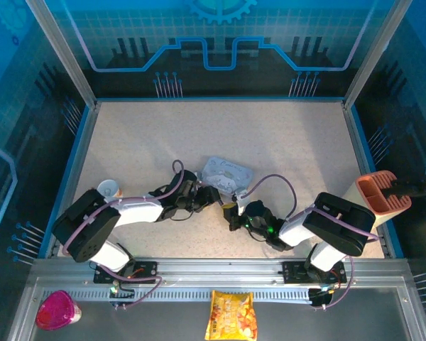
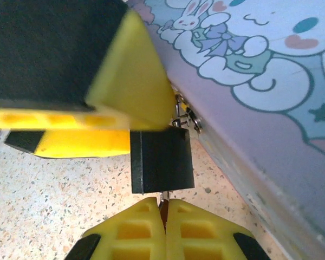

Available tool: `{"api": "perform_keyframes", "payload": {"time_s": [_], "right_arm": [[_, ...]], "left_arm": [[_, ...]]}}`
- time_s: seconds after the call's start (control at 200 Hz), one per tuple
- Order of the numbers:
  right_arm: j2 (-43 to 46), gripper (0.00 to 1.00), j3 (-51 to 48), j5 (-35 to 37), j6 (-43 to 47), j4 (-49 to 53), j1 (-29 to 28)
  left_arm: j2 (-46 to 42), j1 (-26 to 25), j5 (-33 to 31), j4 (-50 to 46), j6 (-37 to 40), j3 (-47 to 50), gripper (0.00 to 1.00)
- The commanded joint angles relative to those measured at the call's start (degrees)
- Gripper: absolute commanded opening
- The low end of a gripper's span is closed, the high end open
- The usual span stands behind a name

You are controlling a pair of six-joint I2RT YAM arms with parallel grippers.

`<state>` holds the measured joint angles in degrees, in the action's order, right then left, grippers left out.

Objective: Unlock a padlock with a key

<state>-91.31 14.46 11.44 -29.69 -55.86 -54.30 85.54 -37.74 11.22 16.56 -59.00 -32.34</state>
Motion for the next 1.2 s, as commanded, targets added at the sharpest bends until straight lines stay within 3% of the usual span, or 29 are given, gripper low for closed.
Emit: {"api": "perform_keyframes", "payload": {"time_s": [0.0,0.235,0.43,0.65,0.826,0.901,1.051,1.196], "right_arm": [[1.22,0.0,-0.95,1.28,-3.43,1.32,0.08],[1.12,0.0,-0.35,0.34,-3.76,2.89,-0.21],[2.13,0.03,0.79,-0.28,-4.13,6.78,-0.36],[5.05,0.05,0.88,0.32,-3.71,10.89,0.38],[7.53,0.08,0.38,0.35,-4.25,14.43,1.21],[9.12,0.13,0.32,-0.18,-4.41,16.81,1.74],[11.58,0.32,1.72,-0.82,-3.61,22.81,2.1],[12.09,0.38,3.43,-1.82,-2.27,26.34,2.83]], "left_arm": [[-5.44,2.33,-5.79,-9.31,4.71,-1.38,0.57],[-9.9,8.11,-8.63,-19.81,13.43,-4.87,0.68],[-2.64,9.26,-6.88,-22.23,20.68,-13.16,0.71],[6.28,9.18,-4.56,-21.11,22.52,-18.07,0.7],[9.13,9.16,-6.47,-21.48,23.16,-18.54,0.68],[9.85,9.24,-7.84,-22.02,23.32,-18.07,0.67],[11.38,9.17,-8.41,-21.67,22.71,-16.97,0.66],[11.67,9.14,-8.06,-20.19,21.56,-15.81,0.64]]}}
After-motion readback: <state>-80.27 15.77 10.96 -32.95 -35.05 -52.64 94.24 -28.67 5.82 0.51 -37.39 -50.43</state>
